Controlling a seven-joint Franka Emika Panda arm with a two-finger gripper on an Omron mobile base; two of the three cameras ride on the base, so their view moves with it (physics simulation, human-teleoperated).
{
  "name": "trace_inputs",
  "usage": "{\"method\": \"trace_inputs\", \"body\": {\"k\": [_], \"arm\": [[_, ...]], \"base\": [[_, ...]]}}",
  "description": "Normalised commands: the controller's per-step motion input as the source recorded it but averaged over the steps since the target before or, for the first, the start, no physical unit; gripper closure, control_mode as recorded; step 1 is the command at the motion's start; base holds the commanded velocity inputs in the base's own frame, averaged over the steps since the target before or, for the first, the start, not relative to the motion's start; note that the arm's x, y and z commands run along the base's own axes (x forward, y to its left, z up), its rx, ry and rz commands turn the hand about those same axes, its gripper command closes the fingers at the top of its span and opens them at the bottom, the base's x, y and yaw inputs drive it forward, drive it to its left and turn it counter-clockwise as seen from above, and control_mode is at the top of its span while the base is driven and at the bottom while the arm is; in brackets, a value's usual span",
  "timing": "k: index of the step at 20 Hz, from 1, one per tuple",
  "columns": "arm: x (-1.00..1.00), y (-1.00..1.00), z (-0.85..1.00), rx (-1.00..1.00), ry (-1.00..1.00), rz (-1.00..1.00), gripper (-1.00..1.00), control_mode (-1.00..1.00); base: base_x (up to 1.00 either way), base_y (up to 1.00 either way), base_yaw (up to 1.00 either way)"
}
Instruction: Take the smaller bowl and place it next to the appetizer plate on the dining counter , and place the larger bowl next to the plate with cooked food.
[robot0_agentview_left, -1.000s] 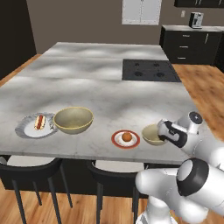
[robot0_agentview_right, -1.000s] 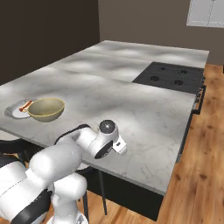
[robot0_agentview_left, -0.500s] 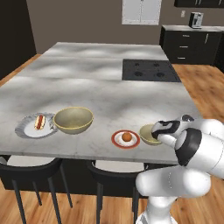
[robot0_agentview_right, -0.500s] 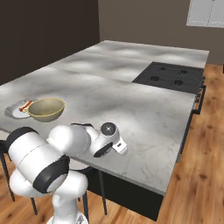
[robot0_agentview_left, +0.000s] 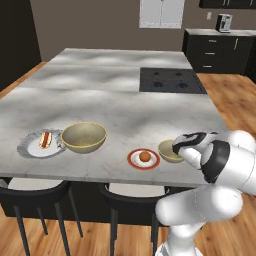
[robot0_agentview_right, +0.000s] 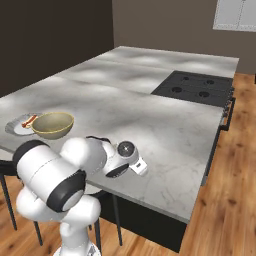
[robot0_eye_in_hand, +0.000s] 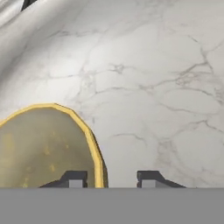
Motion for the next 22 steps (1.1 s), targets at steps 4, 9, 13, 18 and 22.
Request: {"method": "trace_inputs", "body": {"k": [4,9,13,18,22], "arm": [[-0.22,-0.24,0.99,0.0,0.0,0.0,-1.0,-1.0],[-0.38,-0.19,1.0,0.0,0.0,0.0,-1.0,-1.0],[-0.68,-0.06,1.0,0.0,0.0,0.0,-1.0,-1.0],[-0.96,0.0,1.0,-0.01,-0.03,0.01,-1.0,-1.0],[-0.76,0.0,1.0,-0.03,-0.06,0.02,-1.0,-1.0]], "base": [[0.0,0.0,0.0],[0.0,0.0,0.0],[0.0,0.0,0.0],[0.0,0.0,0.0],[0.0,0.0,0.0]]}}
